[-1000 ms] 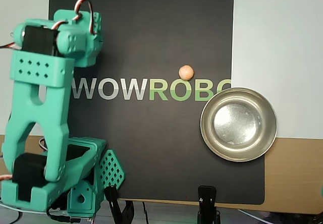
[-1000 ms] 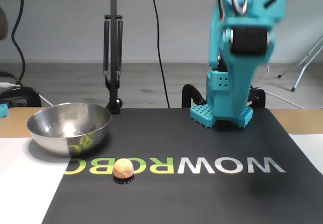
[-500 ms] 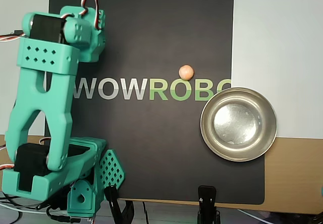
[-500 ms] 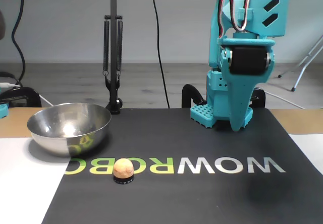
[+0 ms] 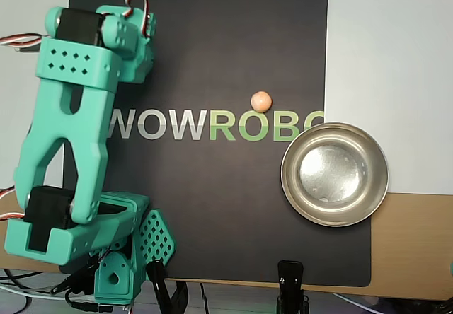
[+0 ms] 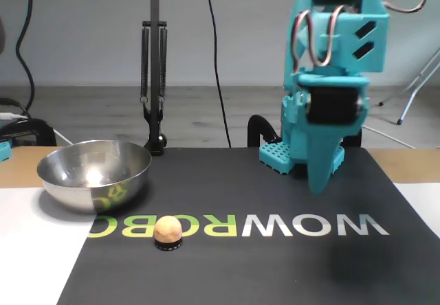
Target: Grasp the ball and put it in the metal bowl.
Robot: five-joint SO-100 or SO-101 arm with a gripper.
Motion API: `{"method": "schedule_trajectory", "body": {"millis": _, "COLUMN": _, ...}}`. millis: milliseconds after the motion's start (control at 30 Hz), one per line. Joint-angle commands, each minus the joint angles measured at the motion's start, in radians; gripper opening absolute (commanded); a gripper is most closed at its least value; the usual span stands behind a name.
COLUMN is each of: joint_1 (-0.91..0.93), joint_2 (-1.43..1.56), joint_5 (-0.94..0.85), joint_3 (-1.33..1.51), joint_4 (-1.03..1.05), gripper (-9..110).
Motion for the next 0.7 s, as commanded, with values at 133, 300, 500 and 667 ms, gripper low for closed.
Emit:
{"method": "schedule_trajectory", "body": {"millis": 133, "joint_1": 0.061, "joint_2": 0.006, "joint_5": -0.005, "joint_3": -0.098, "joint_4": 0.002, "gripper": 0}}
{"method": "schedule_trajectory", "body": {"millis": 300, "joint_1": 0.091, "joint_2": 0.006, "joint_5": -0.005, "joint_3": -0.130, "joint_4": 0.005, "gripper": 0}}
{"method": "schedule_trajectory", "body": {"millis": 500, "joint_1": 0.104, "joint_2": 0.006, "joint_5": -0.005, "joint_3": -0.135, "joint_4": 0.043, "gripper": 0}}
{"method": "schedule_trajectory", "body": {"millis": 667, "joint_1": 0.137, "joint_2": 0.005, "joint_5": -0.005, "joint_3": -0.135, "joint_4": 0.044, "gripper": 0}}
